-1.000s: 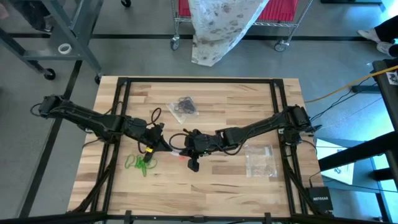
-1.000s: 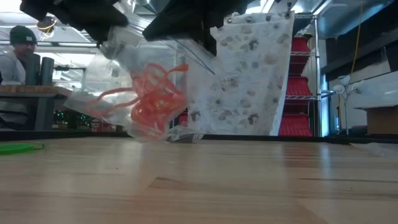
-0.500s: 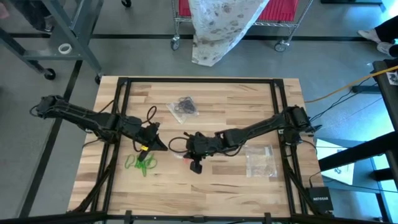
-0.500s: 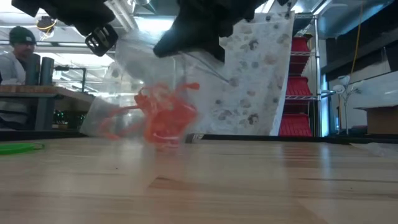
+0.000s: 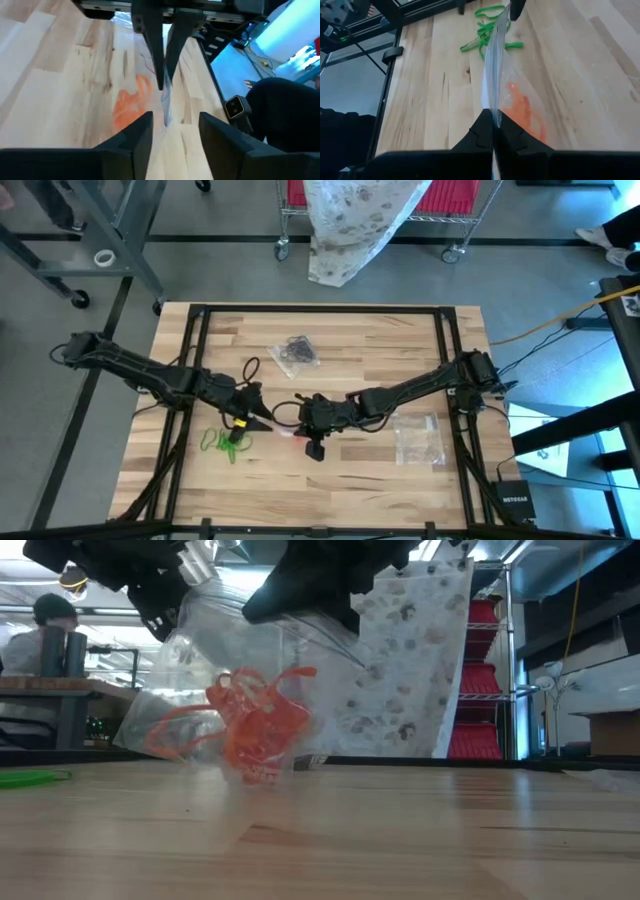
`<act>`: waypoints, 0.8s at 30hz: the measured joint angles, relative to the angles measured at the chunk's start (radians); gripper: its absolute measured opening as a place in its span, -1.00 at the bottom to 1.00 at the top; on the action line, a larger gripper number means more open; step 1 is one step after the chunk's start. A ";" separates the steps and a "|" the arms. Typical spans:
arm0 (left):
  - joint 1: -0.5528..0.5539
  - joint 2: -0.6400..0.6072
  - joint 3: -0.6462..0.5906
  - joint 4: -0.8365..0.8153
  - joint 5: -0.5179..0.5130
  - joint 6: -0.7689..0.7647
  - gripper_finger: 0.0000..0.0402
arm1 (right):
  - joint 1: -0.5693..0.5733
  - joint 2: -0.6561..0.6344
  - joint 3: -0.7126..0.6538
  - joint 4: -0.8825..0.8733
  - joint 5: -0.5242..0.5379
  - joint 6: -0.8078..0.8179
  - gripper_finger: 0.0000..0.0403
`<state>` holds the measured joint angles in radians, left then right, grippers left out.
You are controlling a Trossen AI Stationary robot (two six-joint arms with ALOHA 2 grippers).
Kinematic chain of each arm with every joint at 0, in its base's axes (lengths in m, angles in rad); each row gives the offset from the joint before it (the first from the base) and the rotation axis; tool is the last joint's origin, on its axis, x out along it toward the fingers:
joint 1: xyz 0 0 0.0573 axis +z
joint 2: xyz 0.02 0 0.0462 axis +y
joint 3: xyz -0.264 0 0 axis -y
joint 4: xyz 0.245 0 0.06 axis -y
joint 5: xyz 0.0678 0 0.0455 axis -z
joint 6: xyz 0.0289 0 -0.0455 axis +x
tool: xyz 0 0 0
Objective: Sort rubber bands
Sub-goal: Close the transparent zip bag
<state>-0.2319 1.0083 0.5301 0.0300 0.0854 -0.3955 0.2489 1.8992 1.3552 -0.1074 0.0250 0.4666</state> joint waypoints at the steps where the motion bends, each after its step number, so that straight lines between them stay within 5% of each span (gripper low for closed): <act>1: -0.003 0.009 0.000 0.013 0.000 0.002 -0.23 | 0.000 0.000 0.000 0.000 0.000 0.000 -1.00; 24: -0.011 0.220 0.000 0.255 -0.020 -0.032 -0.15 | 0.000 0.000 0.001 0.005 0.009 -0.001 -1.00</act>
<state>-0.2424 1.2280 0.5301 0.2851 0.0654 -0.4277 0.2485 1.8992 1.3560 -0.1020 0.0339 0.4660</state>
